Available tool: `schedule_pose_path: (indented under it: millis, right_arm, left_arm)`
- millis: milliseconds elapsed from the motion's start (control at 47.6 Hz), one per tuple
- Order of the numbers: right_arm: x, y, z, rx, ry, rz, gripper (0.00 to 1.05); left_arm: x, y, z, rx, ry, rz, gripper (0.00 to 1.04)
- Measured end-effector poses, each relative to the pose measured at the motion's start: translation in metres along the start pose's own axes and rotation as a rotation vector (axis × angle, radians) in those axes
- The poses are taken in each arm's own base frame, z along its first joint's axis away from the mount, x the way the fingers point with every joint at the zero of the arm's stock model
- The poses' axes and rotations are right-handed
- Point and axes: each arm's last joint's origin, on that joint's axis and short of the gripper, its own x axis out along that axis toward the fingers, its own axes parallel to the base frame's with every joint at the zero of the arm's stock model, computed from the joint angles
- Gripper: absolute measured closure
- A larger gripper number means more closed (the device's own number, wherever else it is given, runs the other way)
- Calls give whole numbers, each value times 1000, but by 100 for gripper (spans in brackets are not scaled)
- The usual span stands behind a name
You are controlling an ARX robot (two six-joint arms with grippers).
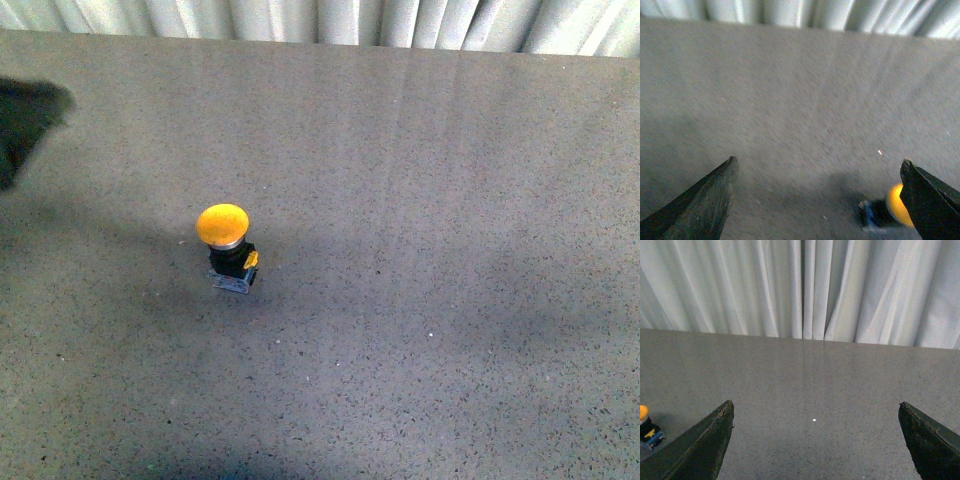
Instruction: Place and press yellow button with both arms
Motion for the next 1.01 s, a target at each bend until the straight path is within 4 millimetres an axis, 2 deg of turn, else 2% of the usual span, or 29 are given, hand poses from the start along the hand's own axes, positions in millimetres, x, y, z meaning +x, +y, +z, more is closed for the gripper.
schedule_pose_path:
  millis: [84,189,252,294,357,483,567,672,903,1007]
  right_arm:
    - [0,0,0,0,0,2,9]
    - [0,0,0,9,11,12,9]
    - [1,-1,3,168,350,129,9]
    - [5,-3,8,264,539,130,9]
    - [18,-6,21,290,598,113,9]
    - [56,-7,58,199,522,134,9]
    - [89,1,66,145,539,182,9]
    - [123,15,65,97,572,229,9]
    - [186,53,67,50,631,343,9]
    - [218,78,69,35,659,403,22]
  left_arm:
    - [-16,16,11,60,-254,270,28]
    - [-38,12,8,81,-324,314,46]
    - [-51,8,2,86,-320,314,60]
    - [-57,6,0,89,-323,314,69]
    - [-64,3,-3,92,-321,311,82]
    - [-77,-1,-8,92,-319,314,103]
    - [-85,-3,-10,93,-320,314,103]
    - [-91,-5,-12,94,-320,314,103]
    - [-102,-9,-15,95,-323,314,103]
    - [-107,-10,-17,95,-322,314,103]
